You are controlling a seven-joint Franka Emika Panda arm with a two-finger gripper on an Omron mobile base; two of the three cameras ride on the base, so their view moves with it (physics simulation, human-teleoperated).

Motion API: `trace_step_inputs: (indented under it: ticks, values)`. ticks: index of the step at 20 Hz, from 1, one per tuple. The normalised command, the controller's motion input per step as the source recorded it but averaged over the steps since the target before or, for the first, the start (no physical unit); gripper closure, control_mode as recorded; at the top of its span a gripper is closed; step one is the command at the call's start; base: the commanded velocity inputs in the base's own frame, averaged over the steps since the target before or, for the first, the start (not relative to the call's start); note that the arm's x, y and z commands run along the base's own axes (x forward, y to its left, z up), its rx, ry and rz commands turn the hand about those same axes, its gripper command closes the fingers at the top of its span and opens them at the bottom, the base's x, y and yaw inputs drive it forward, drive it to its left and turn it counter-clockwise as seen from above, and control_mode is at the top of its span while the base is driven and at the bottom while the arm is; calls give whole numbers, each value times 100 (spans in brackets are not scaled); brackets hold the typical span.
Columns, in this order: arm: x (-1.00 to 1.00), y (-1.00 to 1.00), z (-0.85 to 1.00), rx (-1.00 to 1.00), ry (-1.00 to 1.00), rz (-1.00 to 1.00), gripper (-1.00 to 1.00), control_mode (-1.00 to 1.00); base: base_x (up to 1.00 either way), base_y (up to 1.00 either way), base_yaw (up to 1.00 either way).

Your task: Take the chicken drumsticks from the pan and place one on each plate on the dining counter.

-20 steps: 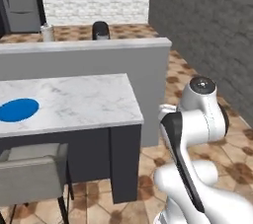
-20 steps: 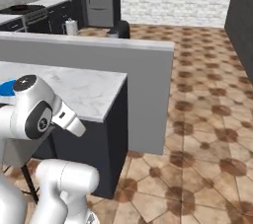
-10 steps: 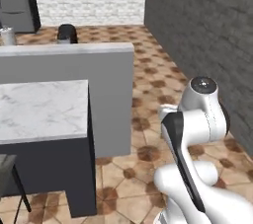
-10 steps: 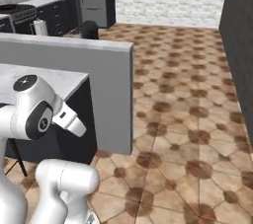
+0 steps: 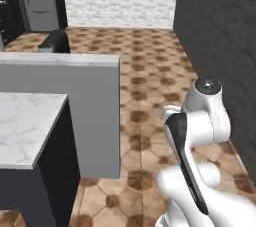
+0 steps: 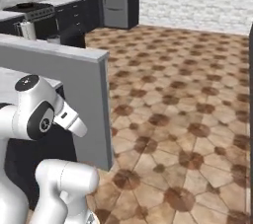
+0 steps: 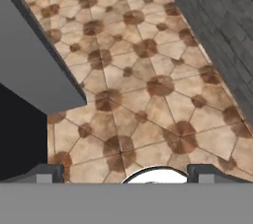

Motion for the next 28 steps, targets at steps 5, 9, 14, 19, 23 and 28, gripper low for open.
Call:
trace_step_inputs:
  ticks: [5, 9, 14, 19, 23, 28]
  values:
    - [0, 0, 0, 0, 0, 0, -100, 100, 70, -100, 39]
    - [0, 0, 0, 0, 0, 0, -100, 100, 64, -100, 39]
    - [0, 0, 0, 0, 0, 0, -100, 100, 61, -100, 37]
    - [0, 0, 0, 0, 0, 0, -100, 100, 59, -100, 38]
    - [0, 0, 0, 0, 0, 0, -100, 100, 57, -100, 39]
    - [0, 0, 0, 0, 0, 0, -100, 100, 66, -100, 40]
